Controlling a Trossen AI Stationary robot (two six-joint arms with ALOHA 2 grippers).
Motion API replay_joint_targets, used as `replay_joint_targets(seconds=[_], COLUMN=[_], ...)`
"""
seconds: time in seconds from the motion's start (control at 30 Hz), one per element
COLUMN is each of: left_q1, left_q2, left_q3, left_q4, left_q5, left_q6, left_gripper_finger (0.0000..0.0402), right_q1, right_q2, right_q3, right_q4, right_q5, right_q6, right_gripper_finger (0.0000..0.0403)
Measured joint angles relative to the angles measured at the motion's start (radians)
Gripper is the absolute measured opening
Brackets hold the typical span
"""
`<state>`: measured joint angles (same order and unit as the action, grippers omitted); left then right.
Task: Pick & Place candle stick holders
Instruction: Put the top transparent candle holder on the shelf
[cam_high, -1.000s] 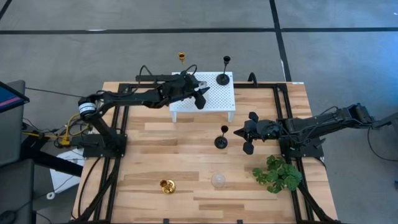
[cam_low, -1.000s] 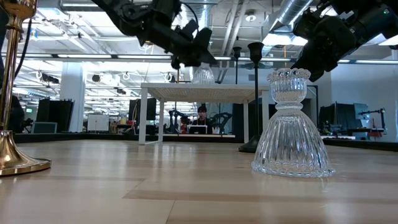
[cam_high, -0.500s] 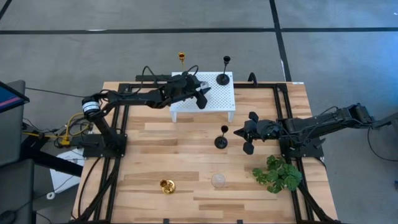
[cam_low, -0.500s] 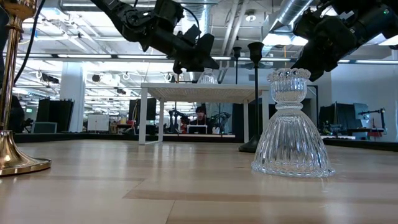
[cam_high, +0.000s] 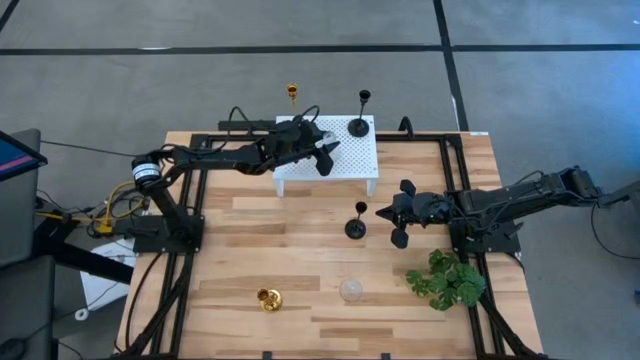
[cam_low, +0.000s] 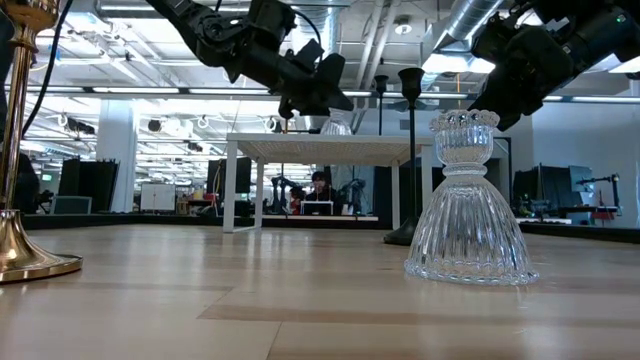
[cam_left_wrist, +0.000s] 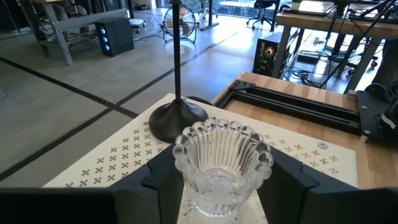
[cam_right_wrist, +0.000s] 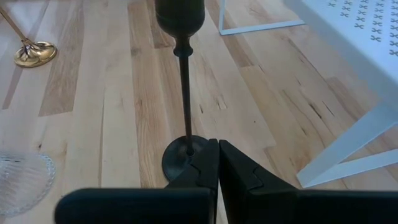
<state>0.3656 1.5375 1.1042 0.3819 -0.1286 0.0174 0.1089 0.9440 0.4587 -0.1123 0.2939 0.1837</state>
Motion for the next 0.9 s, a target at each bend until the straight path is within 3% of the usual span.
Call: replay_joint_targets(seconds=[0.9], left_q1=[0.0], left_q2=[-0.004], left_q3=[-0.038], left_q4=[-0.007], left_q5=[-0.001], left_q6=[-0.018], left_gripper_finger=[0.0178], right_q1=[0.0], right_q2=[0.0], right_q3=[0.0], right_q4=[0.0], right_q5=[-0.001], right_q6=[0.0], right_gripper_finger=[0.0])
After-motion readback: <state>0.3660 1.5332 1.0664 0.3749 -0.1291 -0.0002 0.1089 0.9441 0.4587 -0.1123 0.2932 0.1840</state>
